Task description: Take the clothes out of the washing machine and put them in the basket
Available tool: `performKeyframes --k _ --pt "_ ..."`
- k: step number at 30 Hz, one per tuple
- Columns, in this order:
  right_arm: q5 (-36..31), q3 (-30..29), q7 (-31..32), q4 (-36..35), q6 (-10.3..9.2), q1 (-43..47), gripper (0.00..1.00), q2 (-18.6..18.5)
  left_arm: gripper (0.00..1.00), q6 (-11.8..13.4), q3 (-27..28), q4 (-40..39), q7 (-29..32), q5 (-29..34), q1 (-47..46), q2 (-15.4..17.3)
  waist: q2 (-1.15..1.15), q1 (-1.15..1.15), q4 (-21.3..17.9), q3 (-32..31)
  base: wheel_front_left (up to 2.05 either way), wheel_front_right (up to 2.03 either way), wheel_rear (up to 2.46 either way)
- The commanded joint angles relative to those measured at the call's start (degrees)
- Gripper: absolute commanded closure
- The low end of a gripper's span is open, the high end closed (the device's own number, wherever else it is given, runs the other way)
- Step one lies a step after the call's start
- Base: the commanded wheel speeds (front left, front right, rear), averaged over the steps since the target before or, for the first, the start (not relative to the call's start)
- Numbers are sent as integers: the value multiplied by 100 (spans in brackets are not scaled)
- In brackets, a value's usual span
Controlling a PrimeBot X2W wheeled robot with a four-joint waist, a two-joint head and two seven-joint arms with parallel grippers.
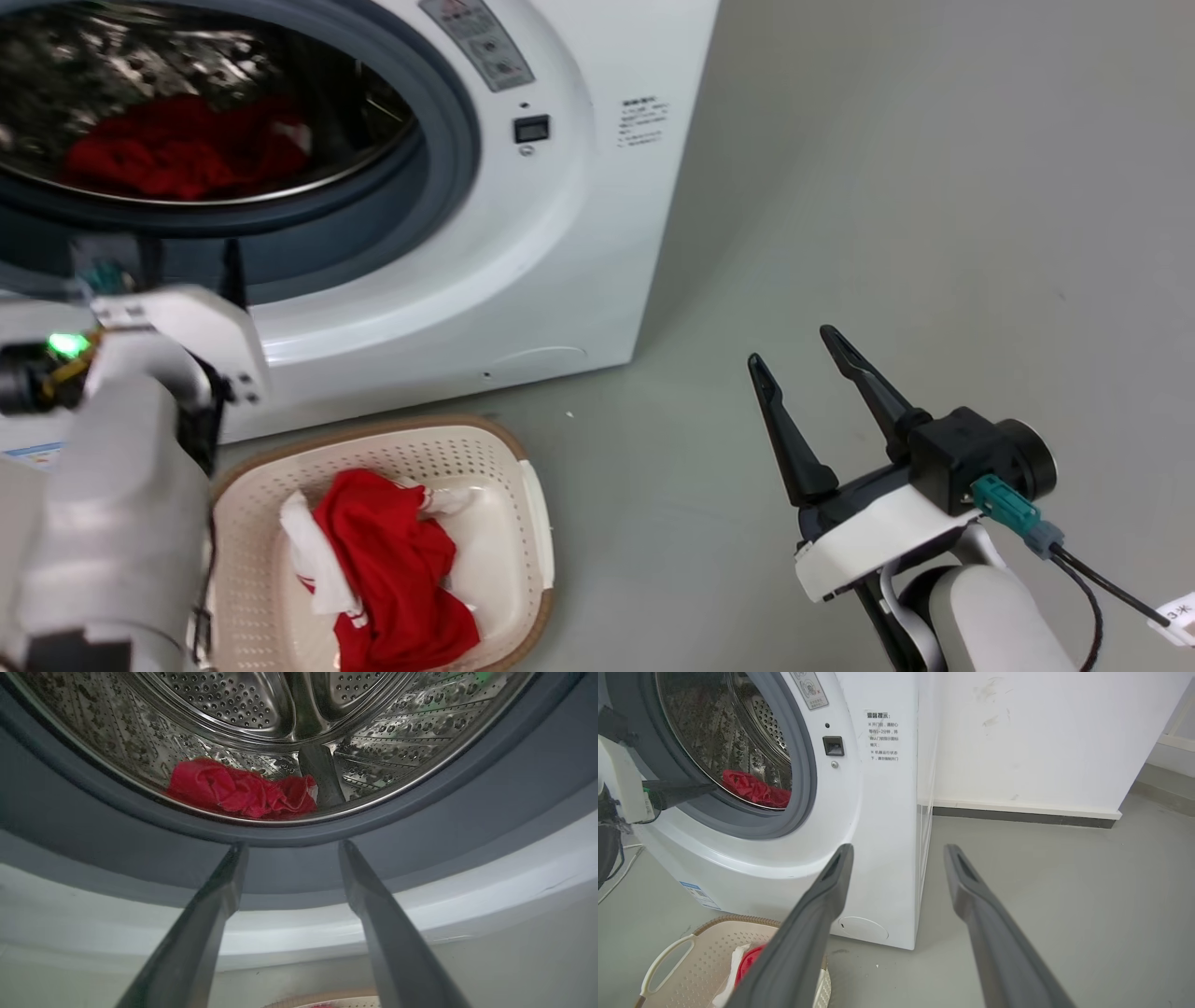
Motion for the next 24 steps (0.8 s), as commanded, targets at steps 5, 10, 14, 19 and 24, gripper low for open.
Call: performKeyframes --k 5,10,14,19,24 --pt "196 163 -159 91 -4 -234 0 11 0 -2 -134 342 391 156 -734 399 0 0 -412 438 0 0 0" --pt "359 302 -309 193 -4 -378 0 13 0 -50 -334 538 856 336 -1397 777 0 0 -644 844 0 0 0" --pt "430 412 -383 238 -4 -507 0 13 0 -111 -469 594 1179 452 -1812 1000 0 0 -771 1143 0 0 0" --pt "545 580 -517 308 -4 -758 0 13 0 -207 -654 673 1837 576 -2488 1370 0 0 -970 1612 0 0 0" --pt "653 727 -617 420 -4 -938 0 12 0 -296 -890 663 2492 682 -3111 1663 0 0 -1120 1976 0 0 0"
